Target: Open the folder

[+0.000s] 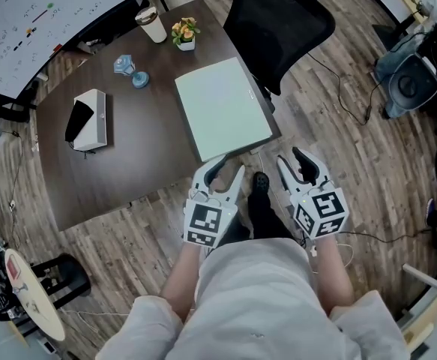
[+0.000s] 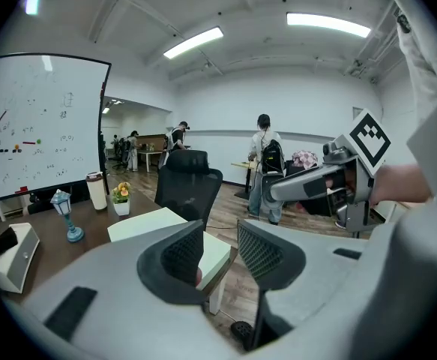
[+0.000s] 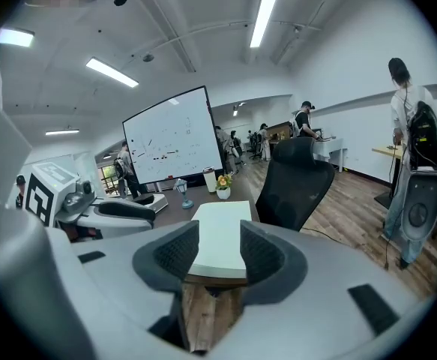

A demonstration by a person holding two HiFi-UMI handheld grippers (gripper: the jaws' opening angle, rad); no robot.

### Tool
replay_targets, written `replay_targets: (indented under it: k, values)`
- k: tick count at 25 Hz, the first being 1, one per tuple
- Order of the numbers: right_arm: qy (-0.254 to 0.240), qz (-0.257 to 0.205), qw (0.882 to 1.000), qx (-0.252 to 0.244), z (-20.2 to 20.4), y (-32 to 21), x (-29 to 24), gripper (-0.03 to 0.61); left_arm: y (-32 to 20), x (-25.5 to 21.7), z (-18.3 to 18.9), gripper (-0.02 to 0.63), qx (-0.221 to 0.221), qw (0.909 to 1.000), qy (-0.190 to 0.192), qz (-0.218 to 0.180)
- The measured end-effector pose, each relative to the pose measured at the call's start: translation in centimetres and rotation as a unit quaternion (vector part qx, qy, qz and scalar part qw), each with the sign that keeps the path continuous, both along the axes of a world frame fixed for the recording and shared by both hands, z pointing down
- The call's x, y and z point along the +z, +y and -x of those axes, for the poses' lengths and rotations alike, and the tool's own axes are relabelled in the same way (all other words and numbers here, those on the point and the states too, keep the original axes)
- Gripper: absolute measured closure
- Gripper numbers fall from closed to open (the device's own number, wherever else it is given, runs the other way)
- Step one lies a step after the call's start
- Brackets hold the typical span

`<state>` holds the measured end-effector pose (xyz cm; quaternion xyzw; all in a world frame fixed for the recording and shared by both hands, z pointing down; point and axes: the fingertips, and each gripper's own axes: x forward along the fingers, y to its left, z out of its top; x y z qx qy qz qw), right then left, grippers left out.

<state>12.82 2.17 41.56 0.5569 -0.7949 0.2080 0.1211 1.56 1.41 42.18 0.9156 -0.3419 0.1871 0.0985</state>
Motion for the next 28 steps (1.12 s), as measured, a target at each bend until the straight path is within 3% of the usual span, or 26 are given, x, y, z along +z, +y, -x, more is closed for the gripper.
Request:
replay_targets:
  k: [15, 28]
  values:
    - [-0.003, 0.038, 0.999, -0.021, -1.9, -4.5, 3.3, 0.419, -3.0, 3.1, -2.3, 0.465, 0.009, 0.9985, -0.052, 0.012]
    - [0.004, 0.078, 0.995, -0.061, -3.1, -8.0, 7.0, 0.419, -4.8, 7.7, -3.5, 0.460, -0.012, 0.9942, -0.093, 0.052]
